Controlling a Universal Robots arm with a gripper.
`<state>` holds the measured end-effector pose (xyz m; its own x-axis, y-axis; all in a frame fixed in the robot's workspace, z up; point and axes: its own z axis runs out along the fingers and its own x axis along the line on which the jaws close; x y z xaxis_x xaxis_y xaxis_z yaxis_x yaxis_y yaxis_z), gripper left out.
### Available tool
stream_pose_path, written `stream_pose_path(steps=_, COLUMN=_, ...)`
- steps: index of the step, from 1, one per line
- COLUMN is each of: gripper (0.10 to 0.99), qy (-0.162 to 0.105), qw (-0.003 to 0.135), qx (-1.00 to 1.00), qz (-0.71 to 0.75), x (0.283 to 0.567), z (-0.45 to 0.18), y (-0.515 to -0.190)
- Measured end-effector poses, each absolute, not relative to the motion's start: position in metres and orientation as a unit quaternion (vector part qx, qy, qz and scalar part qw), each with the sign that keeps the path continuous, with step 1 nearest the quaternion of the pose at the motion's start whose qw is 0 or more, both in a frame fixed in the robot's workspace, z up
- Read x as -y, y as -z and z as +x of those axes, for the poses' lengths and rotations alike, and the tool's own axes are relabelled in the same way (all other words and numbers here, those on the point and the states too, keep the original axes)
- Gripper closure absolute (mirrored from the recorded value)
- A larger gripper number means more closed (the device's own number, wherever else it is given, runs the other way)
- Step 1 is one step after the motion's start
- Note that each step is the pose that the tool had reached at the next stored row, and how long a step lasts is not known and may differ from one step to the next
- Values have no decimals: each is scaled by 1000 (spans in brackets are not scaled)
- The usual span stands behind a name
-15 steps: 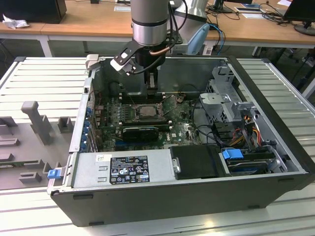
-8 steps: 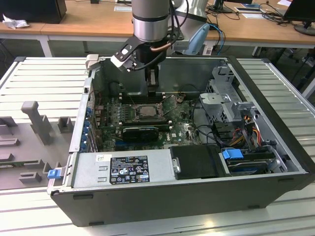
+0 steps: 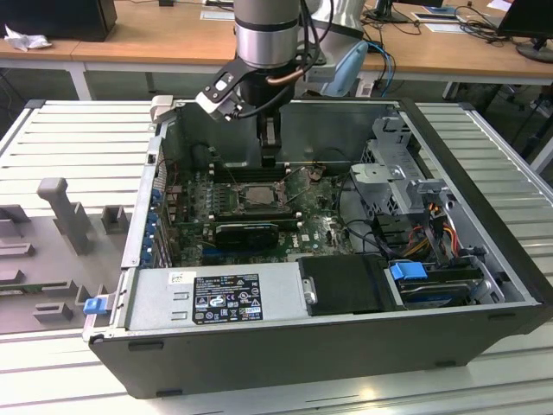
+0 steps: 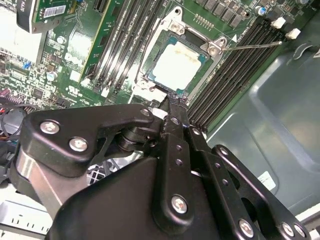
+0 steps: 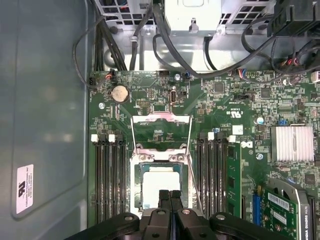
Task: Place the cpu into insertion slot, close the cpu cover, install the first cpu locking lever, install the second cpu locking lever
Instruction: 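Close the cpu cover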
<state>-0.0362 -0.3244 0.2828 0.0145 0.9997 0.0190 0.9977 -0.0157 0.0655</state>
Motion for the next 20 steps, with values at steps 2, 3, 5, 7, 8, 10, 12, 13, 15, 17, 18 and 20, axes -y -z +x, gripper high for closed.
stream_pose_path(steps=2, gripper=980, qy=-30, qw=17, qx=-701, qz=712, x=324, z=-36, y=-285)
stream_pose_path(steps=3, gripper=980, qy=-30, qw=17, qx=-701, qz=712, x=324, z=-36, y=-286)
stream_pose_path(steps=5, gripper=980, qy=-30, qw=17, qx=-701, qz=712, x=324, z=-35, y=-287)
stream_pose_path(steps=7, gripper=980, qy=-30, qw=17, qx=-701, qz=712, x=324, z=-33, y=-288)
stream_pose_path(steps=8, gripper=980, qy=-30, qw=17, qx=-701, qz=712, x=324, z=-32, y=-288)
stream_pose_path(steps=10, gripper=980, qy=-30, qw=17, qx=-701, qz=712, x=324, z=-30, y=-289)
stream_pose_path(steps=12, gripper=980, qy=-30, qw=17, qx=-701, qz=712, x=324, z=-28, y=-290)
stream_pose_path(steps=13, gripper=980, qy=-30, qw=17, qx=-701, qz=712, x=324, z=-25, y=-291)
stream_pose_path(steps=15, gripper=980, qy=-29, qw=16, qx=-701, qz=712, x=324, z=-20, y=-291)
stream_pose_path(steps=17, gripper=980, qy=-29, qw=16, qx=-701, qz=712, x=324, z=-17, y=-291)
stream_pose_path(steps=18, gripper=980, qy=-29, qw=16, qx=-701, qz=712, x=324, z=-15, y=-291)
stream_pose_path(steps=20, gripper=980, qy=-29, qw=16, qx=-701, qz=712, x=324, z=-10, y=-291)
